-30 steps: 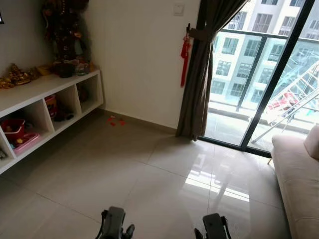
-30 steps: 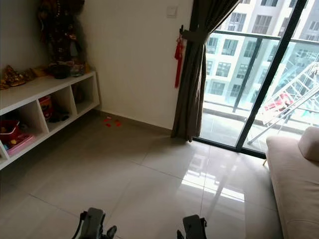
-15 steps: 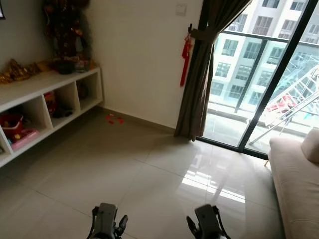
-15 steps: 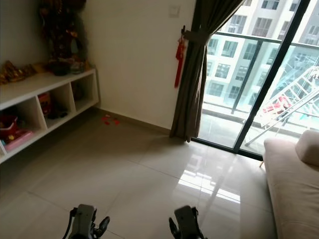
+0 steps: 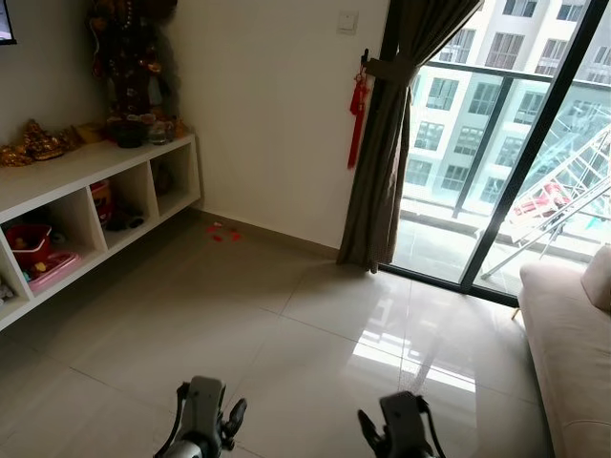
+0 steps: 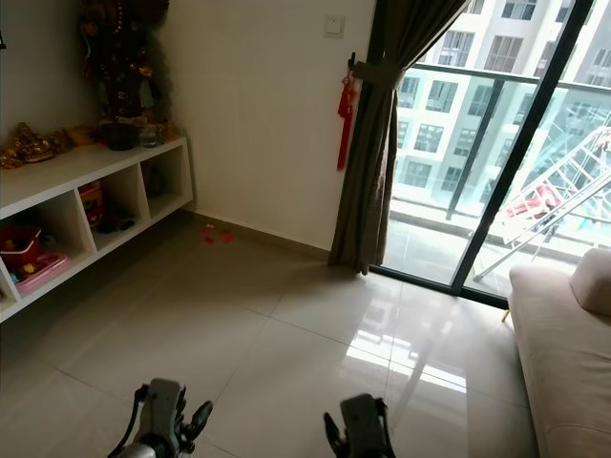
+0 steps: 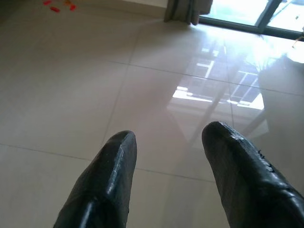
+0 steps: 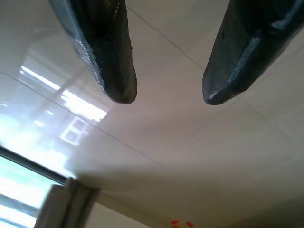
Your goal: Move the pillow to the sofa from floor
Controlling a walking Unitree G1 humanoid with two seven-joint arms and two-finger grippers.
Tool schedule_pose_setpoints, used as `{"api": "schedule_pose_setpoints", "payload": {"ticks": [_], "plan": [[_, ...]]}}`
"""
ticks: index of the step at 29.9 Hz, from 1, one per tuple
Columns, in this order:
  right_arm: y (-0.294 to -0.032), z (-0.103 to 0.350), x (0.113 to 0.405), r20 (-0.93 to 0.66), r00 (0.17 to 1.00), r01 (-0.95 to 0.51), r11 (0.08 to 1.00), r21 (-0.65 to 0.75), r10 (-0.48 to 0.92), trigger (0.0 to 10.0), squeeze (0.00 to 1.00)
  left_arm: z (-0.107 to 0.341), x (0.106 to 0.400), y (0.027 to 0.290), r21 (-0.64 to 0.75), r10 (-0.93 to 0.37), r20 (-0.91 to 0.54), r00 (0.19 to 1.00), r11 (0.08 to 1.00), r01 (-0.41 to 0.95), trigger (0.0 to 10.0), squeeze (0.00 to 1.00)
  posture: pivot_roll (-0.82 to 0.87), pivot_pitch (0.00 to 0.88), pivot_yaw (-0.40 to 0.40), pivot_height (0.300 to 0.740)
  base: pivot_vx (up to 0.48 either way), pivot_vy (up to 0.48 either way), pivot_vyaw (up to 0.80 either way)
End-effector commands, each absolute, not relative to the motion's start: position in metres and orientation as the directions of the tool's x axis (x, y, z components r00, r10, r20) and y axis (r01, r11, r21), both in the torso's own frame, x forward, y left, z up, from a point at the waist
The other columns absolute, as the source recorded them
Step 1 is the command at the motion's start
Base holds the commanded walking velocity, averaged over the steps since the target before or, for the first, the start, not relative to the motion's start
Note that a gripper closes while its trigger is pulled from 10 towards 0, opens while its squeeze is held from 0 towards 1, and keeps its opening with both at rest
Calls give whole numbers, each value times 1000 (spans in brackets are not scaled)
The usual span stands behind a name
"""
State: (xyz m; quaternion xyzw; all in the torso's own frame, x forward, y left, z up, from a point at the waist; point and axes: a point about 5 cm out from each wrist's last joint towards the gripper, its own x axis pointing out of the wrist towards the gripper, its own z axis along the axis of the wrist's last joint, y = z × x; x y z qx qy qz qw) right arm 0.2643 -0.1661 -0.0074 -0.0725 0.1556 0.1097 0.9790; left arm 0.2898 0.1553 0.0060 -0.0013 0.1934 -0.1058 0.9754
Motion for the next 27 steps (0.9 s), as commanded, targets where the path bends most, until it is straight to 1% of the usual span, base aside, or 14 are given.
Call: {"api": "schedule_pose_setpoints", "payload": {"ticks": [1, 2, 3, 6, 7, 9, 12, 14, 15, 16, 18, 22, 24, 27], "plan": [[-167, -6, 263, -301, 934, -235, 967, -101, 195, 10000, 0, 5, 291, 147, -52, -234, -386, 892, 971, 233, 10000, 0, 198, 0, -30, 740, 0, 0, 0], [-167, -6, 263, -301, 934, -235, 967, -101, 195, 10000, 0, 5, 291, 147, -52, -234, -386, 892, 971, 233, 10000, 0, 198, 0, -30, 740, 0, 0, 0], [-174, -4, 260, -276, 944, -218, 971, -102, 183, 10000, 0, 5, 293, 133, -72, -284, -389, 876, 958, 279, 10000, 0, 127, 0, 17, 740, 0, 0, 0], [-178, -4, 258, -272, 948, -203, 973, -107, 167, 10000, 0, 3, 292, 129, -74, -301, -402, 864, 952, 298, 10000, 0, 127, 0, 17, 740, 0, 0, 0], [-186, -5, 251, -262, 959, -131, 987, -90, 104, 10000, 0, -1, 288, 124, -75, -339, -429, 837, 937, 341, 10000, 0, 53, 0, 64, 740, 0, 0, 0], [-186, -5, 251, -262, 959, -131, 987, -90, 104, 10000, 0, -1, 288, 124, -75, -339, -429, 837, 937, 341, 10000, 0, 53, 0, 64, 740, 0, 0, 0], [-194, -14, 230, -273, 961, -75, 993, -87, 49, 10000, 0, -7, 283, 124, -65, -370, -464, 805, 920, 386, 10000, 0, -5, 0, 104, 740, 0, 0, 0], [-194, -14, 230, -273, 961, -75, 993, -87, 49, 10000, 0, -7, 283, 124, -65, -370, -464, 805, 920, 386, 10000, 0, -5, 0, 104, 740, 0, 0, 0], [-199, -20, 215, -287, 958, -33, 996, -89, 6, 10000, 0, -11, 280, 125, -69, -373, -485, 791, 918, 390, 10000, 0, -52, 0, 126, 740, 0, 0, 0], [-199, -20, 215, -287, 958, -33, 996, -89, 6, 10000, 0, -11, 280, 125, -69, -373, -485, 791, 918, 390, 10000, 0, -52, 0, 126, 740, 0, 0, 0], [-202, -21, 203, -279, 960, 0, 996, -91, -25, 10000, 0, -13, 277, 123, -76, -386, -496, 777, 911, 404, 10000, 0, -66, 0, 125, 740, 0, 0, 0], [-204, -20, 199, -275, 961, 10, 996, -92, -36, 10000, 0, -14, 277, 120, -79, -393, -500, 772, 908, 412, 10000, 0, -67, 0, 121, 740, 0, 0, 0], [-205, -16, 197, -269, 963, -20, 994, -105, -9, 10000, 0, -13, 278, 116, -97, -398, -484, 780, 910, 404, 10000, 0, -55, 0, 113, 740, 0, 0, 0], [-205, -13, 196, -264, 964, -50, 991, -121, 17, 10000, 0, -12, 278, 119, -106, -390, -470, 792, 916, 388, 10000, 0, -50, 0, 104, 740, 0, 0, 0]]}}
